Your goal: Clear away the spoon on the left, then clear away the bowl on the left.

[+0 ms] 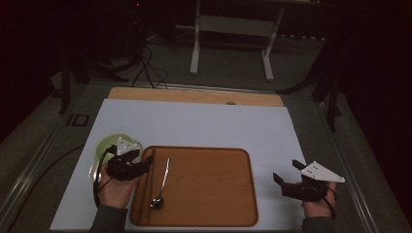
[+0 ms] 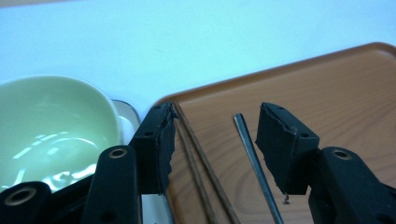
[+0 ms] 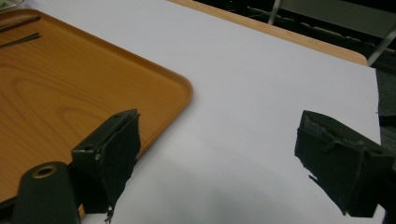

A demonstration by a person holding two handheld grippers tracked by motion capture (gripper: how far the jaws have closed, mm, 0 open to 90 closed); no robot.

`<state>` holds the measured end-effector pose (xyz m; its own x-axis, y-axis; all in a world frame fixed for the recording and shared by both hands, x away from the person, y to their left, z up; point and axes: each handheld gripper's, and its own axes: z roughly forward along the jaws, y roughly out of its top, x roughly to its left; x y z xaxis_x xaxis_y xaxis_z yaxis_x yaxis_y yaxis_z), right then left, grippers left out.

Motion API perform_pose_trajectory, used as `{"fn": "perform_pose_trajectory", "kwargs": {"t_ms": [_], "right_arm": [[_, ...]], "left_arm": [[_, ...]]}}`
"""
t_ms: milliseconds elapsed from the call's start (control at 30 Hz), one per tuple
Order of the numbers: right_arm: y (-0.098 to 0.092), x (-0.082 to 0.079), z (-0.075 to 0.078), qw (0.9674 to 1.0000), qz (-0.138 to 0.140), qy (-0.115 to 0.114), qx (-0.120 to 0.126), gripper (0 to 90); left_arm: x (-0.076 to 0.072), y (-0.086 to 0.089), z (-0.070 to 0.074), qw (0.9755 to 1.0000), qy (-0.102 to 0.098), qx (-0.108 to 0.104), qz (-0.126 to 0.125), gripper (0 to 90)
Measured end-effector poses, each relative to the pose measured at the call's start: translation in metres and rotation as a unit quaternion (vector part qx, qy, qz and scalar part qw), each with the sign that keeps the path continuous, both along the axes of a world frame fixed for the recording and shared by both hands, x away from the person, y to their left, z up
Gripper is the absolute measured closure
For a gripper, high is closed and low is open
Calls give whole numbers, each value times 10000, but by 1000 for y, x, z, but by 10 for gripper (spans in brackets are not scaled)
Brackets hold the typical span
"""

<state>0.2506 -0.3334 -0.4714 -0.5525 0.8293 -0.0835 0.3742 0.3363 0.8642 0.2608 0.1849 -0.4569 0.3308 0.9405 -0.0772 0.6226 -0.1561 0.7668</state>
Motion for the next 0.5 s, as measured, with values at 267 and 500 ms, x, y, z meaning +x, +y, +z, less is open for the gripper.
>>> {"fn": "perform_pose_trajectory", "kwargs": {"t_ms": [267, 500], "right_arm": [[0, 0, 0, 10000, 3, -1, -6, 141], [0, 0, 0, 10000, -9, -5, -4, 141]], "left_arm": [[-2, 12, 6, 9997, -155, 14, 180, 461], [-2, 27, 10, 9986, -251, 6, 456, 445]]}}
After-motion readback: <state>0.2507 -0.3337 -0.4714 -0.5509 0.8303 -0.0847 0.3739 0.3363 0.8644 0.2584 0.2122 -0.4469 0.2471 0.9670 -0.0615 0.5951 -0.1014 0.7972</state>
